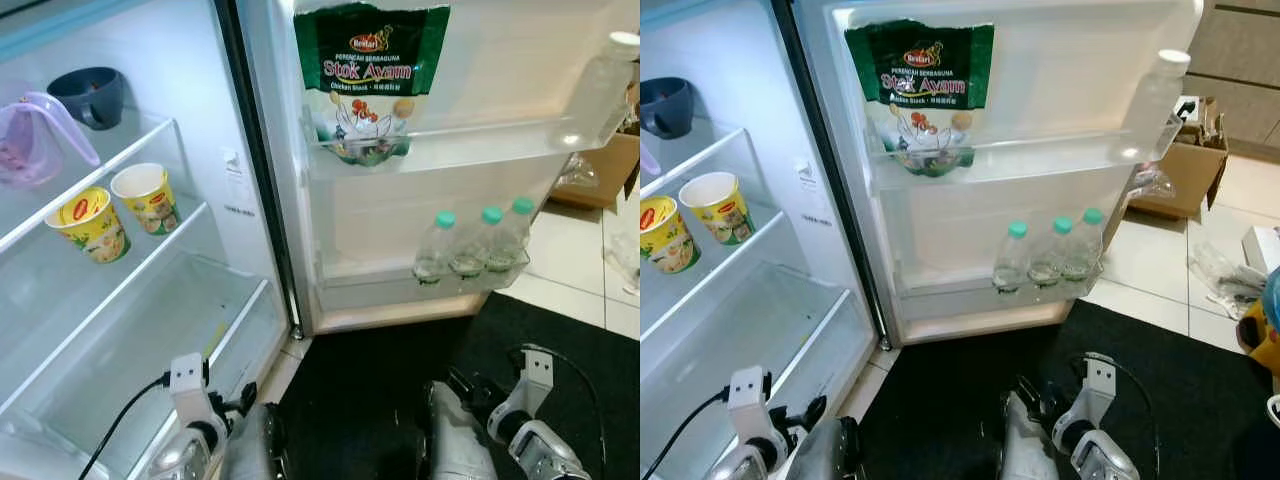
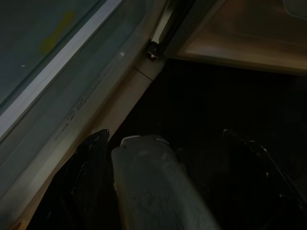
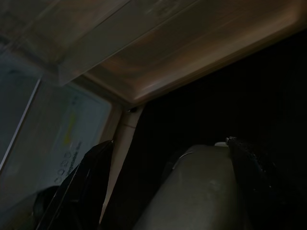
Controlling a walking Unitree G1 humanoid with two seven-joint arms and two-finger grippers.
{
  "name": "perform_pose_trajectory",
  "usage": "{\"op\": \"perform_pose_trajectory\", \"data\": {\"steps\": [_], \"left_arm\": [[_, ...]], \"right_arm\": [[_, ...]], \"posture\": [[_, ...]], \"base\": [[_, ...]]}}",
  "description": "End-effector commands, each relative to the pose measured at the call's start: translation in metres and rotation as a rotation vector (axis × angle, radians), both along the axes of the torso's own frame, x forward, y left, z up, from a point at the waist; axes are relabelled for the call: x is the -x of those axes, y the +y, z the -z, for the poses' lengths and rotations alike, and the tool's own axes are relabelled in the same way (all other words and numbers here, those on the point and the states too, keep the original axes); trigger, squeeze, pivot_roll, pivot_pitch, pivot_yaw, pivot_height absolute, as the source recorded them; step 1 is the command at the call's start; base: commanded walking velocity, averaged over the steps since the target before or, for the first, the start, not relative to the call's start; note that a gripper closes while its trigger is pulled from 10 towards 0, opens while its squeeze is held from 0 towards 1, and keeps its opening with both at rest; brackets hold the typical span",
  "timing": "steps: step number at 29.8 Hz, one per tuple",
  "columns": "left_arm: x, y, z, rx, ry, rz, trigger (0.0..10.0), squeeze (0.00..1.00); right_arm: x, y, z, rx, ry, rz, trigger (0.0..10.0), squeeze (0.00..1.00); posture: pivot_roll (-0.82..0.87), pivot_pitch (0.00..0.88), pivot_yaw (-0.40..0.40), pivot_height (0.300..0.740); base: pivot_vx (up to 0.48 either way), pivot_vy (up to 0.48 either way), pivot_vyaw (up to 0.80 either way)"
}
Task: Restocking fridge
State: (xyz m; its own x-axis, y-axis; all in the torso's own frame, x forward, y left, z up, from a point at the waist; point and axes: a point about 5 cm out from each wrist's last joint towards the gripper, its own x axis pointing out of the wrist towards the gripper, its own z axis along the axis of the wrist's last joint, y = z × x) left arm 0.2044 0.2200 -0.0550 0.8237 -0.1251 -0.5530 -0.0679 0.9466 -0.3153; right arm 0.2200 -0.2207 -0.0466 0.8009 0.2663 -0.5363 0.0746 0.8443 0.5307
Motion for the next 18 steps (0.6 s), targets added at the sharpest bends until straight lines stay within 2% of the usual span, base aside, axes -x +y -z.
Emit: {"op": "perform_pose_trajectory", "data": {"steps": [1, 2, 5, 6, 9, 11, 15, 18], "left_arm": [[0.010, 0.008, 0.005, -0.024, 0.058, -0.004, 10.0, 0.00], [0.010, 0.008, 0.005, -0.024, 0.058, -0.004, 10.0, 0.00], [0.029, 0.010, 0.016, -0.027, 0.150, -0.034, 10.0, 0.00], [0.029, 0.010, 0.016, -0.027, 0.150, -0.034, 10.0, 0.00], [0.044, 0.010, 0.025, -0.025, 0.218, -0.057, 10.0, 0.00], [0.044, 0.010, 0.025, -0.025, 0.218, -0.057, 10.0, 0.00], [0.063, 0.008, 0.034, -0.012, 0.292, -0.092, 10.0, 0.00], [0.068, 0.007, 0.036, -0.009, 0.312, -0.102, 10.0, 0.00]], "right_arm": [[0.006, -0.001, 0.005, 0.010, 0.035, 0.026, 10.0, 0.00], [0.006, -0.001, 0.005, 0.010, 0.035, 0.026, 10.0, 0.00], [0.011, -0.001, 0.009, 0.024, 0.067, 0.034, 10.0, 0.00], [0.011, -0.001, 0.009, 0.024, 0.067, 0.034, 10.0, 0.00], [0.014, -0.001, 0.012, 0.042, 0.090, 0.042, 10.0, 0.00], [0.014, -0.001, 0.012, 0.042, 0.090, 0.042, 10.0, 0.00], [0.021, -0.004, 0.018, 0.137, 0.179, 0.061, 10.0, 0.00], [0.022, -0.006, 0.018, 0.117, 0.171, 0.076, 10.0, 0.00]], "posture": [[0.00, 0.013, 0.025, 0.559], [0.00, 0.013, 0.025, 0.559], [0.00, 0.001, 0.026, 0.574], [0.00, 0.001, 0.026, 0.574], [-0.01, 0.000, 0.025, 0.589], [-0.01, 0.000, 0.025, 0.589], [-0.01, 0.000, 0.020, 0.589], [-0.01, 0.000, 0.018, 0.594]], "base": [[0.000, 0.000, 0.00], [0.000, 0.000, 0.00], [0.000, 0.000, 0.00], [0.000, 0.000, 0.00], [0.000, 0.000, 0.00], [0.000, 0.000, 0.00], [0.000, 0.000, 0.00], [0.000, 0.000, 0.00]]}}
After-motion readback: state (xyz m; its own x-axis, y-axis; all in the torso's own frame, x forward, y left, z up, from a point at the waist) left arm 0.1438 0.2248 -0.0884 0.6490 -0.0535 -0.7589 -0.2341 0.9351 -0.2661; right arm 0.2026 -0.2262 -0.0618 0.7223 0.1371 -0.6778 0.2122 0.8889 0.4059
